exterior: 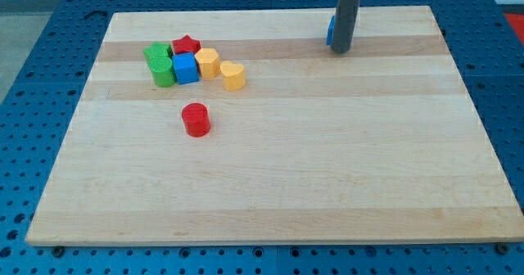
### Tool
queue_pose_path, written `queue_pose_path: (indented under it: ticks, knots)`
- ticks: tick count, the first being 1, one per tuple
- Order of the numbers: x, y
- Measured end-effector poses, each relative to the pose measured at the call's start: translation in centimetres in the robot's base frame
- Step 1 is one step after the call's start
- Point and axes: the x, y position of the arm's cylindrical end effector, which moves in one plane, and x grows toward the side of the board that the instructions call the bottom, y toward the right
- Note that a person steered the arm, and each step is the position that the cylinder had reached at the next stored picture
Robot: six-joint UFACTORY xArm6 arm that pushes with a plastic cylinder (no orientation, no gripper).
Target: Move the blue triangle towards the top right corner
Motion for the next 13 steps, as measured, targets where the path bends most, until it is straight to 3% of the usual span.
queue_pose_path:
  ticks: [1,2,4,5,6,7,11,13]
  knots:
    - [0.5,-2.9]
    - [-3.4,-3.1]
    - [-8.4,4.2]
    - [-8.4,2.5]
    - [-8.2,-3.3]
    - [-6.1,-4.8]
    - [-1.3,2.1]
    - [-3.1,3.3]
